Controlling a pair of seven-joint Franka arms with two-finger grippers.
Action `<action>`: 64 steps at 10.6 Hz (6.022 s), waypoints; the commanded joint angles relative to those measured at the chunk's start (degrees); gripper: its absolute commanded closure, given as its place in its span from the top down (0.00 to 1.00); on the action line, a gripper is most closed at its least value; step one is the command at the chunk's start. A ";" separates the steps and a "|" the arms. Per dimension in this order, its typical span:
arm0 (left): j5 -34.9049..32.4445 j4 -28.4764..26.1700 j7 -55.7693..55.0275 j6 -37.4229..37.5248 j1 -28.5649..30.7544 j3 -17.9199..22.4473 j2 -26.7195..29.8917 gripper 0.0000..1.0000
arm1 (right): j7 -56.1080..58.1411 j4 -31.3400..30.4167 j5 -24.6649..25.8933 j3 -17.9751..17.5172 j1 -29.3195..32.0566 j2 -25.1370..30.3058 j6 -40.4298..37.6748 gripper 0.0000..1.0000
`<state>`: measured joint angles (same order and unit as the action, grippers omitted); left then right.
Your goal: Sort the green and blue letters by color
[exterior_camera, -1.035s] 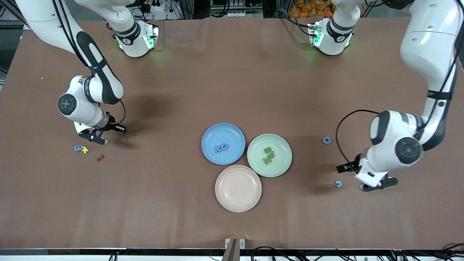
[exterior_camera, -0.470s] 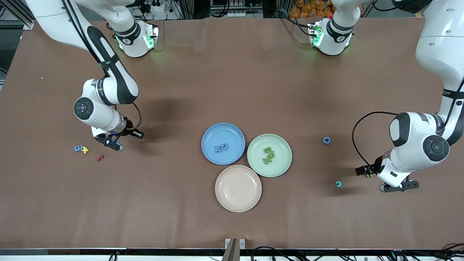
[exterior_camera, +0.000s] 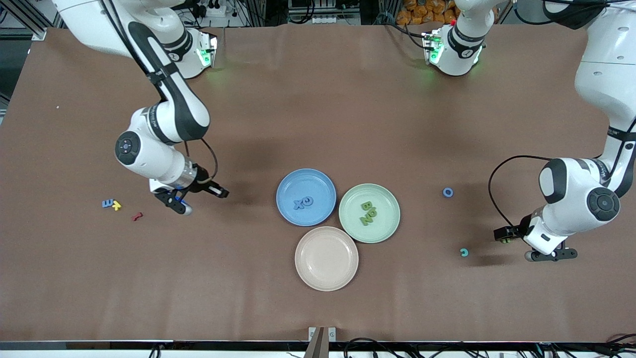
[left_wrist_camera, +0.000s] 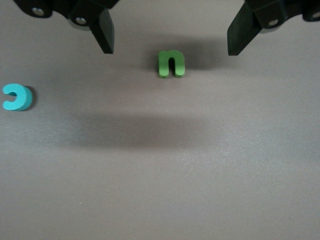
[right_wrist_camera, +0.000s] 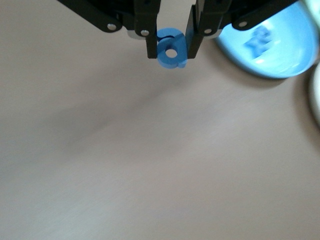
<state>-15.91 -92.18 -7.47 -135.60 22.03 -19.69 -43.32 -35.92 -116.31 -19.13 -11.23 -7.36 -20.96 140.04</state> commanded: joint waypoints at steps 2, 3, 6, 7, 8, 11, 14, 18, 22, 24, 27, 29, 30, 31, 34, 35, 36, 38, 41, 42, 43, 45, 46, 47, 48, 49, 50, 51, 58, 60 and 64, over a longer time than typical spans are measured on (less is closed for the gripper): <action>-1.22 -0.28 0.88 -2.03 0.38 0.00 -1.06 1.00 | -16.41 9.50 -6.09 -0.11 -7.47 -5.05 0.23 0.00; -1.22 -0.28 0.88 -2.47 0.38 -0.09 -1.41 1.00 | -22.29 13.18 -6.09 -0.11 -9.85 -6.97 0.49 0.00; -1.92 -0.19 1.05 -3.97 0.38 0.00 -2.73 1.00 | -33.84 22.08 -6.01 0.07 -16.19 -13.66 4.34 0.00; -2.36 -0.19 1.05 -4.14 0.38 0.09 -2.99 1.00 | -34.56 22.36 -6.09 0.07 -16.81 -14.80 6.45 0.17; -2.45 -0.01 1.23 -4.14 0.38 0.61 -3.00 0.62 | -34.74 21.66 -6.09 0.15 -18.38 -15.25 9.17 0.90; -2.37 -0.01 3.77 -4.06 0.30 0.88 -3.08 0.00 | -35.01 19.64 -3.04 3.40 -20.51 -15.08 9.55 1.00; -2.37 0.25 3.69 -4.06 0.12 1.23 -2.91 0.00 | -33.09 19.63 4.50 4.54 -18.23 -14.47 2.72 1.00; -1.49 0.51 0.37 -1.87 -3.12 1.23 0.07 0.00 | -17.66 19.46 8.49 4.81 -9.72 -12.45 -7.04 1.00; -1.40 0.34 -14.72 1.39 -11.28 2.01 3.06 0.00 | -2.43 15.42 13.75 5.34 -1.10 -9.46 -10.23 1.00; 0.52 0.16 -23.69 1.91 -17.08 3.51 4.20 0.00 | 3.54 13.32 17.88 5.34 2.94 -8.76 -10.23 1.00; 3.68 0.34 -35.03 3.85 -25.69 6.50 5.26 0.00 | 17.06 11.64 18.16 5.34 10.50 -8.40 -10.32 1.00; 4.40 0.34 -43.20 3.85 -30.36 6.59 4.92 0.00 | 24.72 10.94 18.16 5.34 14.55 -8.40 -10.23 1.00; 4.49 0.43 -46.55 3.85 -32.73 6.59 4.83 0.00 | 28.32 10.93 18.25 5.34 16.39 -8.66 -10.23 1.00; 5.01 0.43 -49.37 3.85 -34.75 6.85 4.65 0.00 | 32.36 10.93 18.25 5.34 18.50 -8.93 -10.23 1.00; 9.75 0.60 -52.47 3.85 -38.28 6.86 4.56 0.00 | 42.04 9.36 18.25 5.34 24.30 -9.37 -9.18 1.00; 10.02 0.60 -52.73 3.85 -38.81 6.86 4.56 0.00 | 44.33 9.09 18.25 5.34 25.36 -9.80 -8.65 1.00; 10.63 0.60 -52.82 3.85 -39.08 6.86 4.56 0.55 | 46.10 9.09 18.25 5.34 26.68 -10.50 -8.47 1.00; 9.59 0.08 -52.21 3.85 -38.04 6.86 5.09 1.00 | 51.27 9.09 18.34 5.34 29.49 -11.91 -7.95 1.00; 3.46 -2.11 -46.17 3.94 -33.21 5.80 5.09 1.00 | 53.14 8.47 17.73 5.25 30.65 -13.93 -5.31 1.00; 1.69 -2.56 -43.01 3.94 -31.54 5.89 5.09 1.00 | 52.54 8.65 17.38 5.08 30.21 -14.81 -5.13 1.00; -0.50 -3.00 -38.63 4.03 -28.65 5.89 5.09 1.00 | 52.44 8.74 14.94 4.81 28.99 -15.43 -5.04 1.00; -2.36 -3.53 -35.87 4.64 -25.30 5.98 5.09 1.00 | 51.05 8.56 11.58 4.90 26.70 -15.43 -5.13 1.00; -3.85 -3.53 -35.17 5.08 -23.37 5.98 5.26 1.00 | 50.69 8.56 11.57 4.90 26.34 -15.43 -5.13 1.00; -4.47 -4.40 -32.20 5.08 -21.43 5.89 6.92 1.00 | 50.94 8.56 11.57 4.90 26.60 -15.34 -5.30 1.00; -4.48 -6.41 -28.86 5.08 -20.63 6.41 8.76 1.00 | 51.90 8.56 11.66 4.99 27.13 -15.26 -5.39 1.00; -4.39 -8.43 -24.74 5.08 -19.41 7.03 11.13 1.00 | 54.61 8.56 11.83 5.07 28.18 -15.08 -5.48 1.00; -3.95 -9.93 -22.00 5.08 -17.65 7.12 13.24 1.00 | 58.12 8.47 11.84 5.16 29.84 -15.08 -5.66 1.00; -3.51 -11.34 -19.54 5.00 -16.85 7.21 15.26 1.00 | 61.02 8.47 11.92 5.16 31.07 -14.99 -5.75 1.00; 6.24 -21.72 -8.35 11.74 -22.89 16.33 35.48 1.00 | 66.15 9.61 18.93 5.43 32.58 -10.69 -10.05 1.00; 7.90 -21.02 -8.35 15.18 -23.52 16.70 38.65 1.00 | 73.66 11.71 24.39 5.25 34.24 -11.38 -9.09 1.00; 14.33 -14.98 -7.57 21.23 -23.61 16.79 42.62 1.00 | 79.07 10.85 24.14 5.25 34.43 -13.06 -3.48 1.00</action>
<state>-4.24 -110.80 -16.96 -119.67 -0.78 -3.71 -2.77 41.99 -104.99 3.66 -5.17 26.59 -32.68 133.68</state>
